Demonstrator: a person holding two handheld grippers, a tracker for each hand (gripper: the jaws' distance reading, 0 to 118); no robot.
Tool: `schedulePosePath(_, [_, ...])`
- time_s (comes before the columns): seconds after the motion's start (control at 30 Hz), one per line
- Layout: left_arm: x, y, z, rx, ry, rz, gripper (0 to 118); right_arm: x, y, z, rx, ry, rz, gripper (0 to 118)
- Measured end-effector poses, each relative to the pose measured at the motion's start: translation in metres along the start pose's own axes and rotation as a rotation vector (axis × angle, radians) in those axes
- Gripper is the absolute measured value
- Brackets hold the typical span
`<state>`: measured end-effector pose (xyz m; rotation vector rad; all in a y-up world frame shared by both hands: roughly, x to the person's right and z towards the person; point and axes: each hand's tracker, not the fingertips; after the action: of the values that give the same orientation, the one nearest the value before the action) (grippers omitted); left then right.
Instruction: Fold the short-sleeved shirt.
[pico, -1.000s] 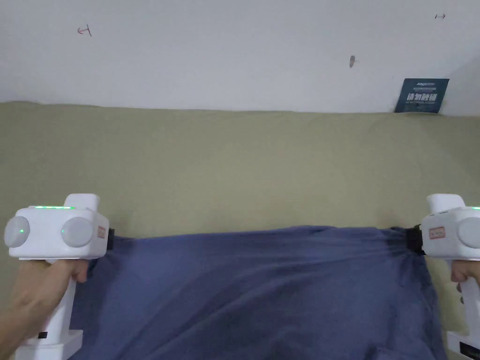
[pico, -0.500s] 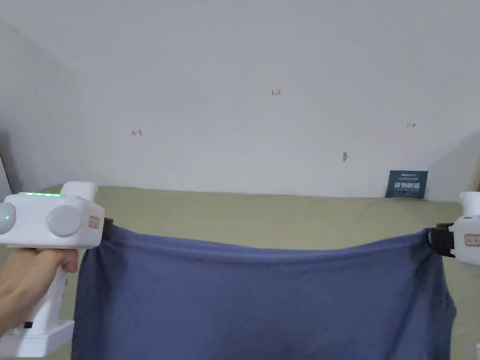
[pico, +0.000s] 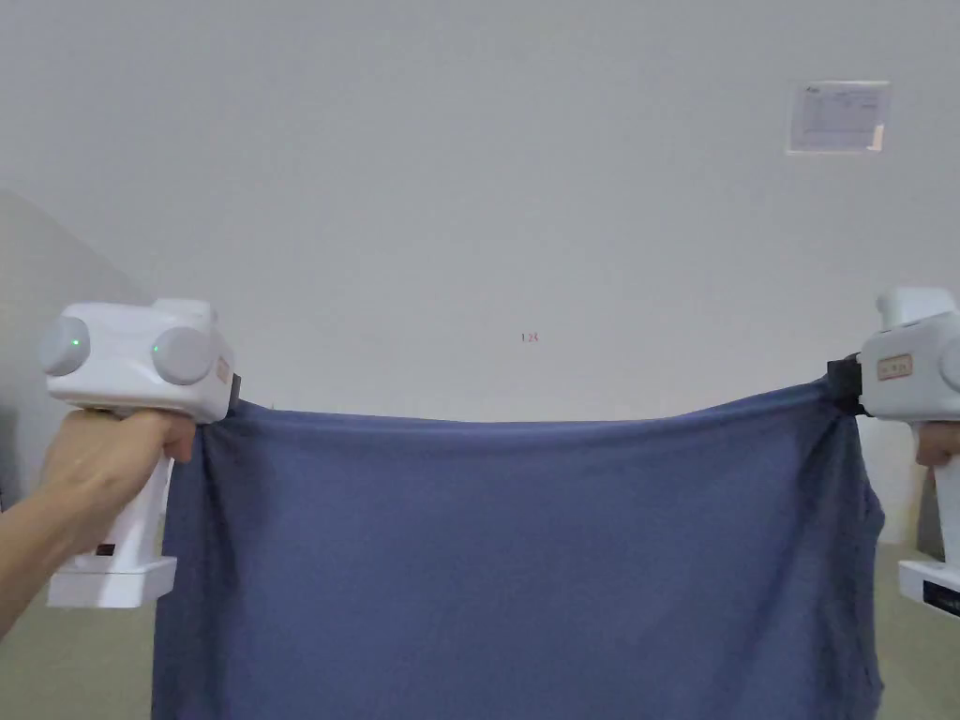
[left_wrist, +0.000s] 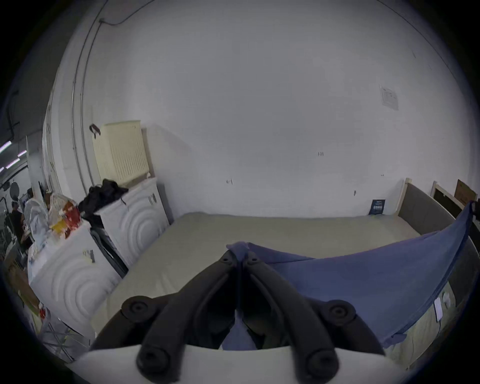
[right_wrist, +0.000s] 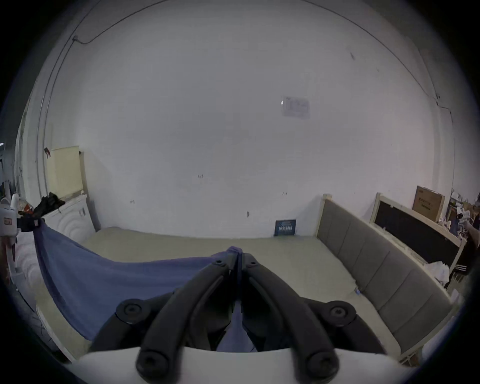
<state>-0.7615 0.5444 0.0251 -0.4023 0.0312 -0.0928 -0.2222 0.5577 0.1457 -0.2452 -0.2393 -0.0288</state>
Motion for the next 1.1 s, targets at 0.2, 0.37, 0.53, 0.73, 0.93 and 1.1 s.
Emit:
schedulePosePath(0.2, [0.021,0.054,-0.023,0.046,0.012,-0.008,3,0.0,0.053,-0.047,0.031,-0.048,0.002,7])
schedulePosePath(0.37, [0.04,0.084,-0.059,0.1,0.104,-0.092,3,-0.004,0.085,-0.089,0.055,-0.081,0.025,7])
schedulePosePath(0.53, [0.054,0.099,-0.097,0.123,0.132,-0.117,3,-0.013,0.101,-0.127,0.084,-0.099,0.02,7])
schedulePosePath(0.73, [0.062,0.071,-0.154,0.116,0.109,-0.07,3,-0.013,0.068,-0.177,0.077,-0.1,-0.008,7])
schedulePosePath(0.93, [0.076,-0.007,-0.219,0.022,0.082,-0.027,3,-0.012,-0.024,-0.227,0.0,-0.124,-0.003,7])
schedulePosePath(1.1, [0.085,-0.085,-0.252,-0.087,0.077,-0.087,3,-0.01,-0.112,-0.244,-0.114,-0.105,0.027,7])
